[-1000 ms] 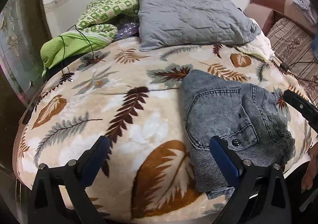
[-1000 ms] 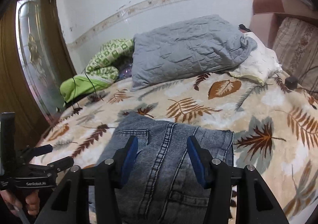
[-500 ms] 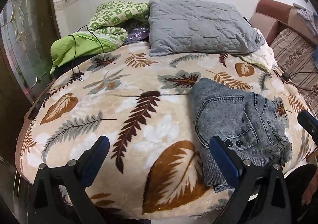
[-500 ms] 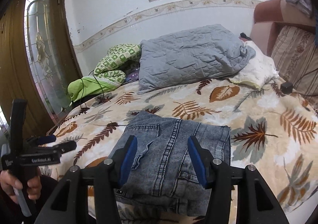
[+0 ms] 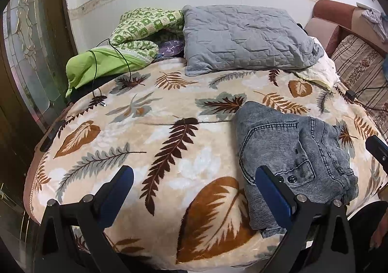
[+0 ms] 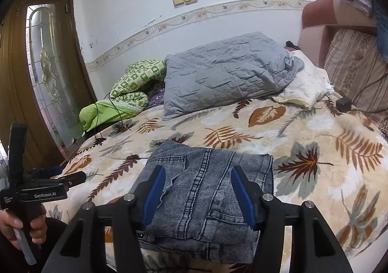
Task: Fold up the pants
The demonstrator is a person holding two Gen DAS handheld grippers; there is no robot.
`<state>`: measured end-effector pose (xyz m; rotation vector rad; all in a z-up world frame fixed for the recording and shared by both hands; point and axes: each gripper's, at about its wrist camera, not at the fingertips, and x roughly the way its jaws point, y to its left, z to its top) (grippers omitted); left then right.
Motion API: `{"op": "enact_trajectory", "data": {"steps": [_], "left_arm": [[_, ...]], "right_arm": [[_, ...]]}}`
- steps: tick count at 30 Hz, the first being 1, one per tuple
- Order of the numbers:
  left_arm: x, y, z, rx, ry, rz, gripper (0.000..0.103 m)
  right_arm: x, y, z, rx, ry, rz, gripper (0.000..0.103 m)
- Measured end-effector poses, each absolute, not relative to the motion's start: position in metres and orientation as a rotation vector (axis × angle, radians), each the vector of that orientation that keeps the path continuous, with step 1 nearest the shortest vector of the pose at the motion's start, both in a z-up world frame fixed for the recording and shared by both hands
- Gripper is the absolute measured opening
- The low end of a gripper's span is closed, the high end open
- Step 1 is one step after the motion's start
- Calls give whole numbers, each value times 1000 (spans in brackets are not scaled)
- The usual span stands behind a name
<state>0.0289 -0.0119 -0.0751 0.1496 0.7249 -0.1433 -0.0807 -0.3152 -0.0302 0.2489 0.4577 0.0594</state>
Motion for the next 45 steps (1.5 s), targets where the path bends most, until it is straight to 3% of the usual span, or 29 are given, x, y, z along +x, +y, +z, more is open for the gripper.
{"op": "enact_trajectory", "data": {"steps": [34,36,45], "left_arm": [[42,-33,-98,191,775,-132,100],[44,-34,-102,194,783,-135,100],[68,-33,-135,121,977,-244,100]], "right_arm": [[-65,-316,-41,283,510,99,61],[-63,-316,-42,286,520,99,65],[-45,-356,-72,407,689,5,67]]}}
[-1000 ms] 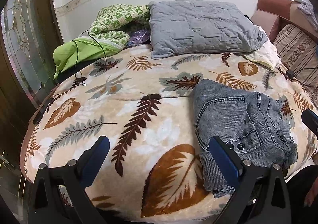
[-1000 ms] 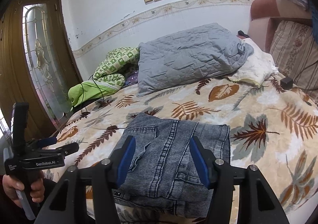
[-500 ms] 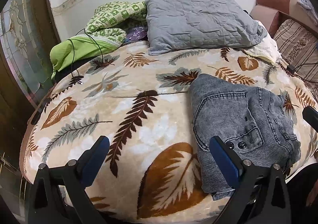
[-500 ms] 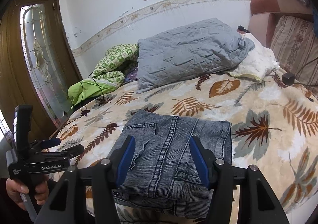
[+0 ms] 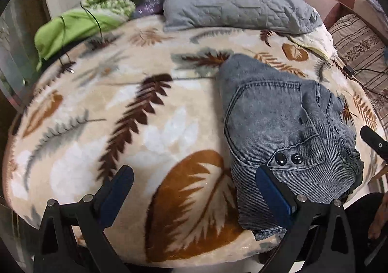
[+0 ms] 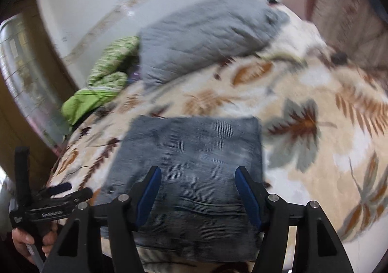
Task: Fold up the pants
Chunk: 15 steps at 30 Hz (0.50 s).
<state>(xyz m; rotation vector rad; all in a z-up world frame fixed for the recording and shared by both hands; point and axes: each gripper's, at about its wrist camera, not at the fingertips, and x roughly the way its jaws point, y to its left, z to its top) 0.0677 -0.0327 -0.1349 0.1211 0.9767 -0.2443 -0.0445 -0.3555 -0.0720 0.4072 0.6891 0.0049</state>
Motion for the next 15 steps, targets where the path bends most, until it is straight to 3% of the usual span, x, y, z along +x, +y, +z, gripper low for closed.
{"op": "enact_trajectory", "data": {"steps": [15], "left_arm": [[118,-60,-151,17,1111,-580,100]], "right_arm": [[-18,-429,-129,870,887,96,71]]}}
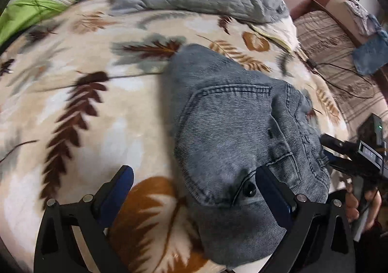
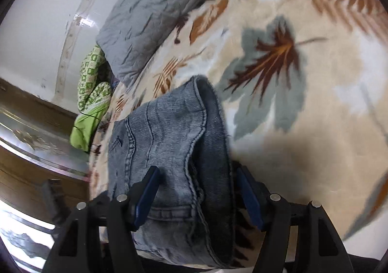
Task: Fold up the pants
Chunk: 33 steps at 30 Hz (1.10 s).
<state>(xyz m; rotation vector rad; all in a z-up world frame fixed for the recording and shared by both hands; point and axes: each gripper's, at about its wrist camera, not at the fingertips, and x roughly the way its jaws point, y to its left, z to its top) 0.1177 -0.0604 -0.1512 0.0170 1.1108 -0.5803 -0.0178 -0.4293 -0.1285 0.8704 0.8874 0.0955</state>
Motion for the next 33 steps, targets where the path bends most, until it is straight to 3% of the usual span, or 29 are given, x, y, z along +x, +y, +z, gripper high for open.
{"op": "enact_trajectory", "data": {"steps": [5,14,18,21,23,30,33], "left_arm": [[128,-66,-166,-50,1159,-691,100],[132,-77,-166,-74,1152,-777,99],[133,-72,-165,-102,1140,-782,75],[133,-66,-163,-117,1124,-778,54],[134,-65,-162,-132,1115,-786,47],[133,-62,-147,-133,1067,-799,32],[136,-57,-130,-128,1007,-785,32]], "right_arm": [[4,-414,-129,828,928,166,78],[38,-368,-126,753,990,274,82],[44,-356,-122,685,1001,283,78],[43,-349,-116,646,975,300,58],[41,-340,-110,584,954,309,49],[35,-327,-85,525,863,339,41],[43,-318,-74,474,840,360,41]]}}
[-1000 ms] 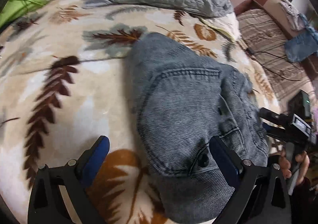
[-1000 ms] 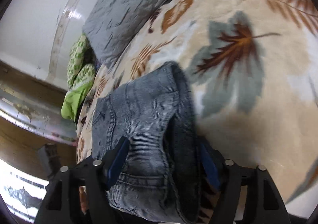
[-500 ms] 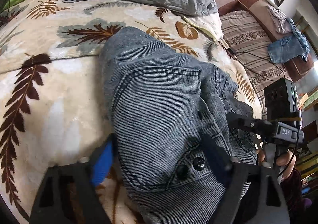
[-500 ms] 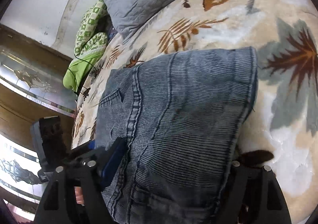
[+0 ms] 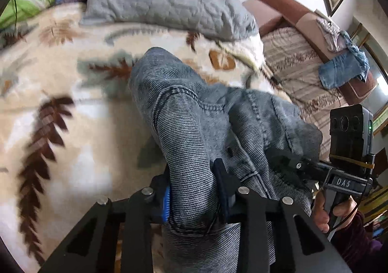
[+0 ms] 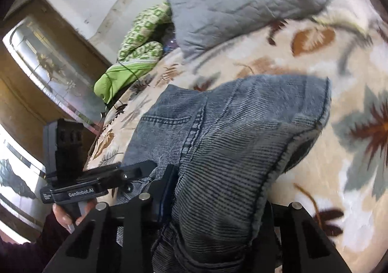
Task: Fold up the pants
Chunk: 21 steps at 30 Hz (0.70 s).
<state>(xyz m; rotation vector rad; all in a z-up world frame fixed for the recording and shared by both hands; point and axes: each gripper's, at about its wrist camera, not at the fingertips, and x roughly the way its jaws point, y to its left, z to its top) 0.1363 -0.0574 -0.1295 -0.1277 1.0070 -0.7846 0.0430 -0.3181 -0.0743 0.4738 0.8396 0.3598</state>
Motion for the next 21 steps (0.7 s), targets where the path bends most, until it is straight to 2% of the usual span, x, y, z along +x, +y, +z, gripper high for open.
{"op": "enact_trajectory", "data": {"steps": [9,12,15,16,17,18,19,21], "left_arm": [[216,-39,-88,-177,902,-655,32],[249,-49,-98,-152,917,-587,32],[283,-59,-132,-130,988,-496,33],[289,-61,-142,-118,1015,-467,34],[294,-64,-156,-90,1045,-427,47],[295,-64,-163,-73,1039,-409,56],[293,-64,-163,-60,1023,-395,58],[289,-65,-157,-10,998,-394,59]], "right_arm": [[142,-318,-53,430,730,410,40],[181,-318,-64,441,748,398,40],[214,-319,-92,459,810,376,41],[227,-320,-107,469,862,362,45],[237,-320,-121,462,914,338,56],[242,-321,-129,452,929,317,60],[244,-324,-136,458,924,308,67],[246,-327,-136,481,934,311,68]]}}
